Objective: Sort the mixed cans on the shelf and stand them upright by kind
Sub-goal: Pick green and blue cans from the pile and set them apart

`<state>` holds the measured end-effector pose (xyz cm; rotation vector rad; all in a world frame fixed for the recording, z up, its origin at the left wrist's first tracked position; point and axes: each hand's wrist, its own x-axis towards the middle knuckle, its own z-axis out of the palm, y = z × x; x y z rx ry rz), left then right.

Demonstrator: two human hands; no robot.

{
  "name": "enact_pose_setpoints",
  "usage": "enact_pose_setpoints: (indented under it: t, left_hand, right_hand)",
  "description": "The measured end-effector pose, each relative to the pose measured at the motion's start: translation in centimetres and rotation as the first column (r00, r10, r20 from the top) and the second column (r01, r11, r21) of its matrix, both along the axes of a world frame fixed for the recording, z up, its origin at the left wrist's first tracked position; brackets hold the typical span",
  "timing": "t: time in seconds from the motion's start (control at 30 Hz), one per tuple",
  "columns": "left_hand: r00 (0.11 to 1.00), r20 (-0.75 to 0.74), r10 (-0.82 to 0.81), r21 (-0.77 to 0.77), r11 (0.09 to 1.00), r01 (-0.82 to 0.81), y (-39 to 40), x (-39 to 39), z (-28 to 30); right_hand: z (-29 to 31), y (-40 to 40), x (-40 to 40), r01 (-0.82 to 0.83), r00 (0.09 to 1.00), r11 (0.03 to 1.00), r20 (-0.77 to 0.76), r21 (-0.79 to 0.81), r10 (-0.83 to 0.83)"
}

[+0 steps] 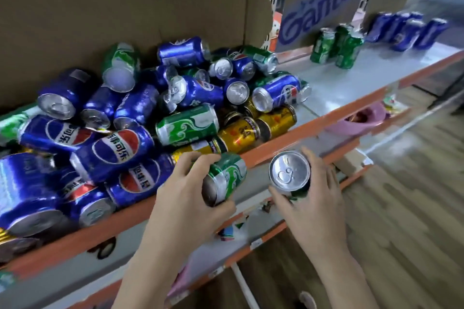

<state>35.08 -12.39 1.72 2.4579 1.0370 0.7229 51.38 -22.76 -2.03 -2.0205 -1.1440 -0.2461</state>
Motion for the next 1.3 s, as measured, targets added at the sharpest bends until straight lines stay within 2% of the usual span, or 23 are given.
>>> enact_pose_setpoints:
  t: [0.1,0.33,0.47,0.83,1.0,1.13,1.3]
  left_hand:
    - [1.000,-0.014,0.014,-0.030,0.999,-0.014,-1.2,6.0,-0.3]
    - [0.993,0.096,0.063,-0.084,0.995,-0.055,-5.2,22.0,0.1]
    - [0.986,0.140,0.086,-0.109,0.992,-0.071,-6.7,28.3,0.4]
    - [0.992,0.094,0.088,-0.079,0.994,-0.080,-0.7,39.8,0.2]
    - [0.983,0.169,0.070,-0.044,0.997,-0.063,4.4,44.2,0.2]
    - [0.985,0.160,0.060,0.021,0.998,-0.065,7.3,47.0,-0.2]
    - [0.983,0.138,0.119,0.044,0.991,-0.126,9.2,50.0,-1.0]
  right_hand:
    - [-0.7,-1.1,5.6,0.022,1.000,1.000,0.007,-0.010,-0.022]
    - [-0.2,-3.9,20.8,-0.023,1.000,0.999,0.019,-0.023,0.024]
    - [0.0,-4.4,27.7,-0.004,0.999,1.000,0.032,-0.018,0.004]
    - [-0.5,1.1,38.5,0.016,0.999,0.999,0.033,-0.037,-0.015]
    - [0.6,5.4,42.7,-0.013,0.999,1.000,0.041,-0.024,0.014]
    - [0.5,8.5,45.9,-0.021,1.000,1.000,0.012,0.014,0.021]
    - [-0.5,11.0,50.3,0.005,1.000,1.000,-0.013,0.003,-0.005]
